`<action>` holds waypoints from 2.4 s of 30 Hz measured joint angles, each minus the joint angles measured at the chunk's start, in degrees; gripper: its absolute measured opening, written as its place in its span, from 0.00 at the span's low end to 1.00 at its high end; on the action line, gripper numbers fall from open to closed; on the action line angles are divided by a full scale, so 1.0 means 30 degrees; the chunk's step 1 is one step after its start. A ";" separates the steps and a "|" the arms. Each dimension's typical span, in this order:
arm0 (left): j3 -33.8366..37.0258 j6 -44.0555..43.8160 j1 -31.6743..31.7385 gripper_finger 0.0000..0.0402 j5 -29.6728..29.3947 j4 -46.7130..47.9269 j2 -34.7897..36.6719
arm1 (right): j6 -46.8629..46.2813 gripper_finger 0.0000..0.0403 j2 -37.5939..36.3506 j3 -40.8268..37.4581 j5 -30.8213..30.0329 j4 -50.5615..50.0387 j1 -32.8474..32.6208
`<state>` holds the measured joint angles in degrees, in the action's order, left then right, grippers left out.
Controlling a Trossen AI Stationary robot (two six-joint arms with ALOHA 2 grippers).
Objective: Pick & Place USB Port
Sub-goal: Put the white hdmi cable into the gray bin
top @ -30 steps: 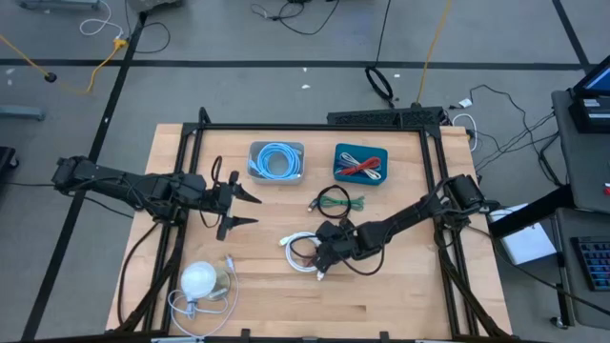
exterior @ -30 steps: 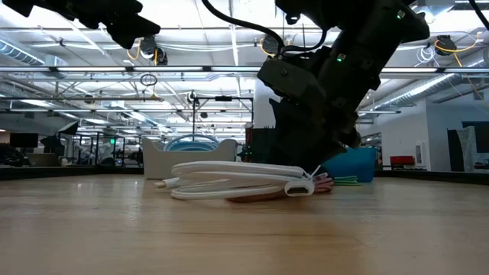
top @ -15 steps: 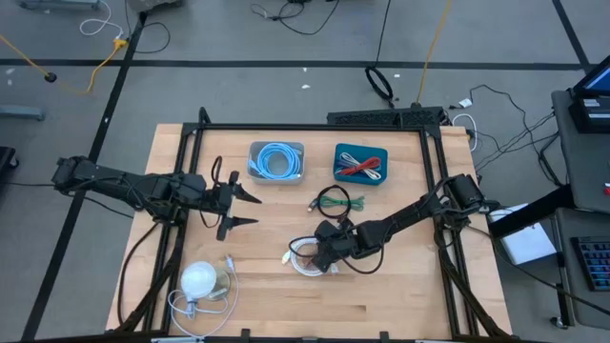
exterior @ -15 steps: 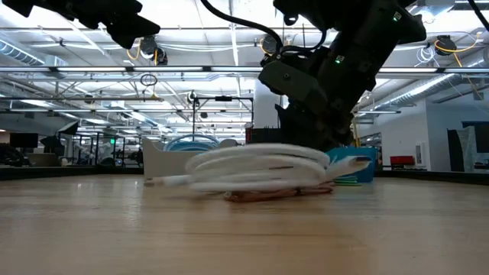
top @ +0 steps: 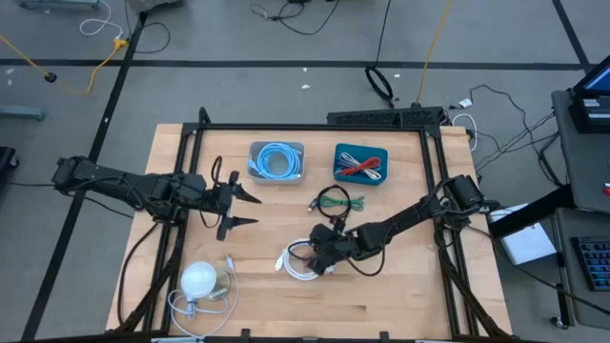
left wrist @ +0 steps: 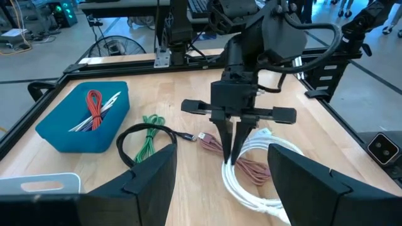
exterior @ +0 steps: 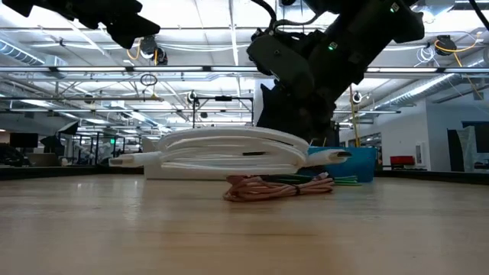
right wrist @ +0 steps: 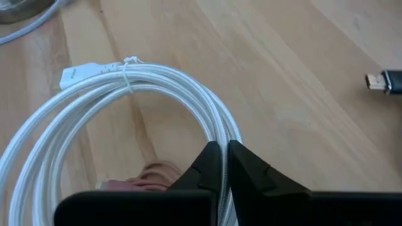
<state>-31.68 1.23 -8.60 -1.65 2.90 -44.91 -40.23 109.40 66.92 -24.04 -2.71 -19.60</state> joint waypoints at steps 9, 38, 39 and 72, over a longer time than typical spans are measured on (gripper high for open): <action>0.0000 0.0144 -0.0006 0.63 -0.0450 0.0035 0.0000 | 0.2769 0.02 -0.0927 0.1076 -0.2151 -0.1071 0.0000; -0.0007 -0.0992 0.0212 0.63 -0.4924 0.0522 0.0927 | 2.2559 0.02 -0.0408 0.2361 -0.6335 0.7100 0.8069; -0.0007 -0.0918 0.0220 0.63 -0.4960 0.0523 0.1015 | 2.2992 0.02 -0.0408 0.2361 -0.6088 0.7742 0.8068; -0.0007 -0.0458 0.1159 0.63 -0.4453 0.1034 0.1122 | 2.4292 0.02 0.5654 0.8605 -0.0960 0.6770 1.0139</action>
<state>-31.70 -0.14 -5.13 -15.01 6.00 -41.54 32.64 126.37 92.73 -26.93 17.60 10.81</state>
